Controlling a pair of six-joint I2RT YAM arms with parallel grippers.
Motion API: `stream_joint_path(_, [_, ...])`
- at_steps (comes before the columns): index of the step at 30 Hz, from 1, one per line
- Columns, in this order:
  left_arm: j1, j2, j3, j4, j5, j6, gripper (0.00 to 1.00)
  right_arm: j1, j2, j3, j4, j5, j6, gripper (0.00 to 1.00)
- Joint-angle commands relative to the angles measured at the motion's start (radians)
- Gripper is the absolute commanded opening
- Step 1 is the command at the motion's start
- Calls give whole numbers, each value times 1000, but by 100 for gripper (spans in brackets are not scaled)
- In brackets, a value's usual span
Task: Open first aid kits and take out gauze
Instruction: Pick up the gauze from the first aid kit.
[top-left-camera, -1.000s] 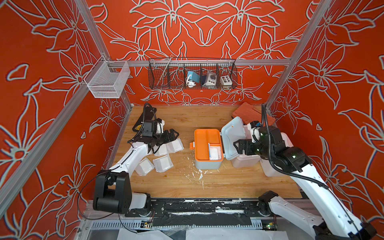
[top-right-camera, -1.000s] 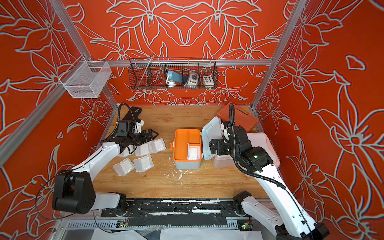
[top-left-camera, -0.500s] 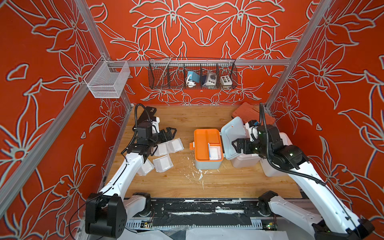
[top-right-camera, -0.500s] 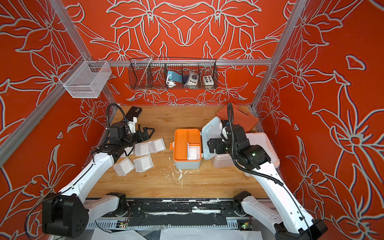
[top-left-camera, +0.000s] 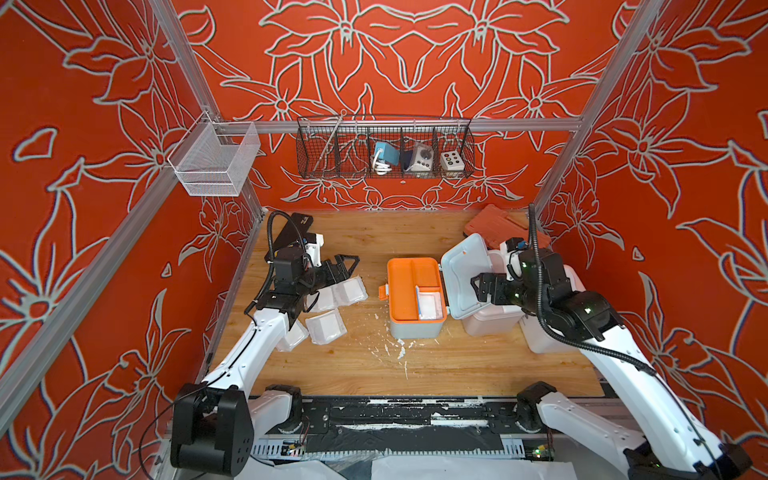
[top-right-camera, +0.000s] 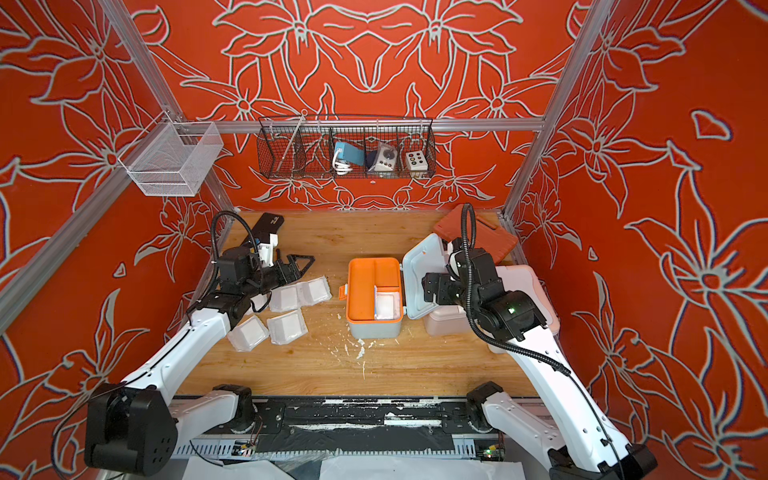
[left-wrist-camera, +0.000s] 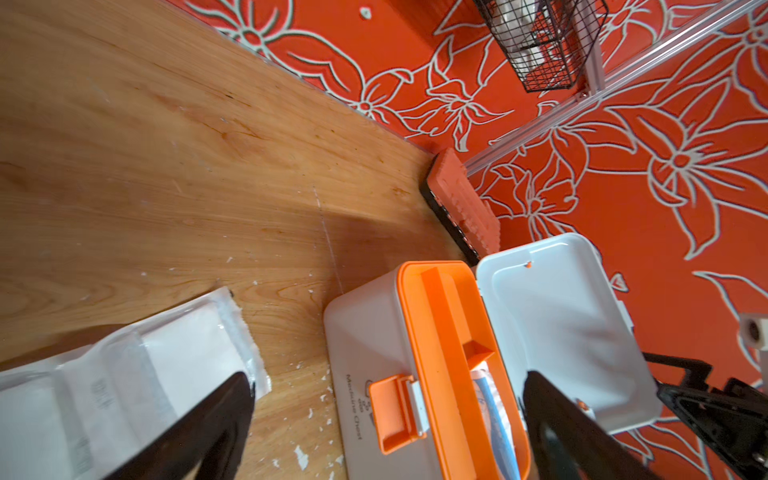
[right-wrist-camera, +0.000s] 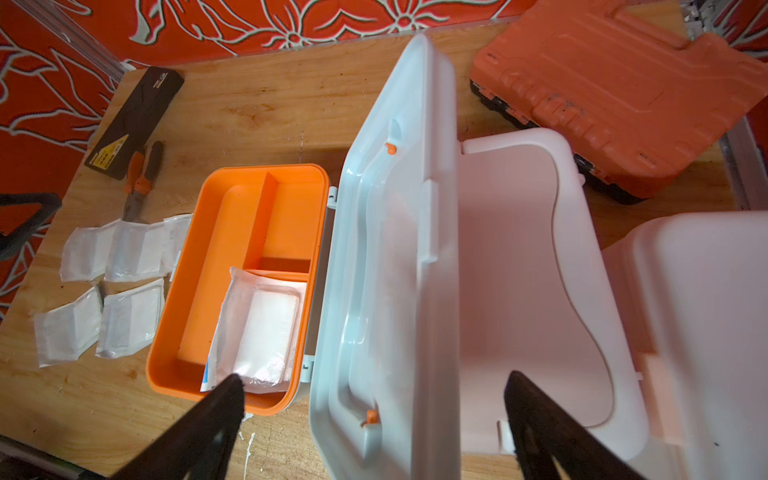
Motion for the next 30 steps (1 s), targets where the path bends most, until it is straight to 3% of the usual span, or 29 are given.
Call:
stream_joint_path(1, [-67,29,40,12,44,-22,98,-19,-8,30,-2,22,20,98])
stream_joint_path(9, [-382,25,193,-191,-306,-24,98,-89,17,36,-1,-15,11,98])
stream_joint_path(14, [-613,97,348,-405,-657,-83,98,-141,17,8,4,-62,19,98])
stream_joint_path(18, [-770,183,452,-535,-859,-139,98,-174,3,-24,15,-82,25,98])
stream_joint_path(23, [-868,317,570,-691,-992,-191,93,-201,-9,-54,26,-128,35,98])
stream_joint_path(30, [-900,440,656,-773,-988,-207,64,-213,-24,-77,34,-139,36,98])
